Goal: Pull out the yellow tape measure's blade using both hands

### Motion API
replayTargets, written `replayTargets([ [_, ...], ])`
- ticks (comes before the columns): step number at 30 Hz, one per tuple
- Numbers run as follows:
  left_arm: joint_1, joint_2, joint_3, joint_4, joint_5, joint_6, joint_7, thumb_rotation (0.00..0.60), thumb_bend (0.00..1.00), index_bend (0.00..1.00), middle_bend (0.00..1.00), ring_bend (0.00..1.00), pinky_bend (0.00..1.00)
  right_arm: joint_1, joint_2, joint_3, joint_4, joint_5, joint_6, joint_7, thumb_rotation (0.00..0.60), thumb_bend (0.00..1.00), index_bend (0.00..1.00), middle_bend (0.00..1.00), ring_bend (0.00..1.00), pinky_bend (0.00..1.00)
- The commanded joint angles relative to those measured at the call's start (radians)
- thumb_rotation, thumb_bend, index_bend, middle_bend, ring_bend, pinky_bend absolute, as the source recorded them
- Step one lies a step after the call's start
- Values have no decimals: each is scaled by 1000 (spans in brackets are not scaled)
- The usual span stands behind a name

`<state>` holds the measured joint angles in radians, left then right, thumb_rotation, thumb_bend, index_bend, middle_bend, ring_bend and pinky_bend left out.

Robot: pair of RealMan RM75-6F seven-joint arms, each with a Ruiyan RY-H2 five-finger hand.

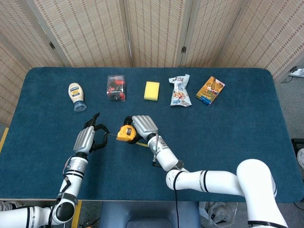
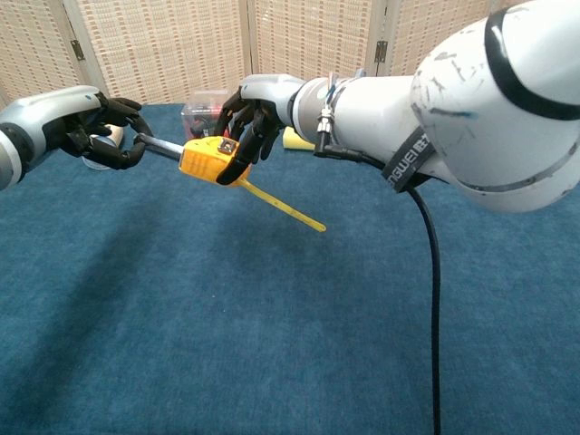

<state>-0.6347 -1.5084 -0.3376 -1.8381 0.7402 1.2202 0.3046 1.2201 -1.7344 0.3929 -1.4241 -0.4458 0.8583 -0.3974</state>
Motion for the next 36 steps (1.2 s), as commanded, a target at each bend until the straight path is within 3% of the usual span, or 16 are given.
replayTargets([
  [1,0,2,1,0,-1,-2,-4,600,631,598,49,0,47,0,3,1,-2,2,2,1,600,183,634,545,514,350],
  [16,14,14,4,20,46,3,-58,600,661,635,93,0,48,-11,43,-17,-31,-4,11,-7,600,183,634,545,514,350],
  [36,102,107,18,170,189,-35,-271,600,662,636,93,0,47,-248,353,-160,-268,-227,42,98,600,182,646,553,519,349],
])
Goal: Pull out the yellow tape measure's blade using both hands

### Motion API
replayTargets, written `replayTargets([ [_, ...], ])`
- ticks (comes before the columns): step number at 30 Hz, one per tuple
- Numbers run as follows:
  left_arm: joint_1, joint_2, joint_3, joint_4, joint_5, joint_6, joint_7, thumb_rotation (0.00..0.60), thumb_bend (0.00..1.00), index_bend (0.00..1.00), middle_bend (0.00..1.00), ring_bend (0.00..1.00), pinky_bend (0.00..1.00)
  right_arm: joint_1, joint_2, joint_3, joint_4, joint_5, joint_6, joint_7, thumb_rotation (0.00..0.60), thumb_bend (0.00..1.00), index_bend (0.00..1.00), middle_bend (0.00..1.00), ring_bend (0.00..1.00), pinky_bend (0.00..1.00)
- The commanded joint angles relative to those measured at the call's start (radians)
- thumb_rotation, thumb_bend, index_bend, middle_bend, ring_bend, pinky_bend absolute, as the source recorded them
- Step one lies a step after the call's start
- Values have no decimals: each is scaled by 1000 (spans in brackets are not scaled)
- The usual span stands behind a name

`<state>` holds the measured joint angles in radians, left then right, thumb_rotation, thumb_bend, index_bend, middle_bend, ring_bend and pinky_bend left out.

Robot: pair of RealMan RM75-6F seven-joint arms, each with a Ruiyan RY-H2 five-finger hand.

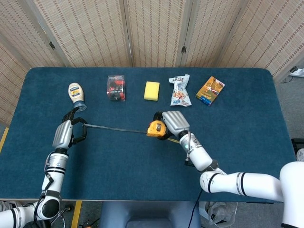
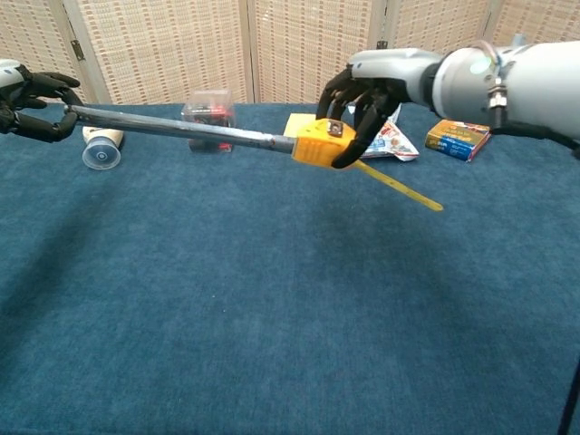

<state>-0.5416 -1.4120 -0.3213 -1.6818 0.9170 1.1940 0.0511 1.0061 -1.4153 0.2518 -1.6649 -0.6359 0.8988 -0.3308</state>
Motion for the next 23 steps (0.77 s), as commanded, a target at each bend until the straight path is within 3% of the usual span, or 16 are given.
replayTargets([
  [1,12,14,3,19,17,-11,-25,600,662,635,93,0,47,-47,47,-25,-34,-53,2,42,600,183,647,554,519,349],
  [13,50,71,0,83,59,-57,-148,600,661,636,93,0,41,-239,221,-108,-102,-263,38,207,600,183,649,554,526,349],
  [23,62,84,2,101,80,-71,-183,600,661,637,94,0,41,-319,275,-122,-85,-349,41,299,600,182,651,555,526,349],
])
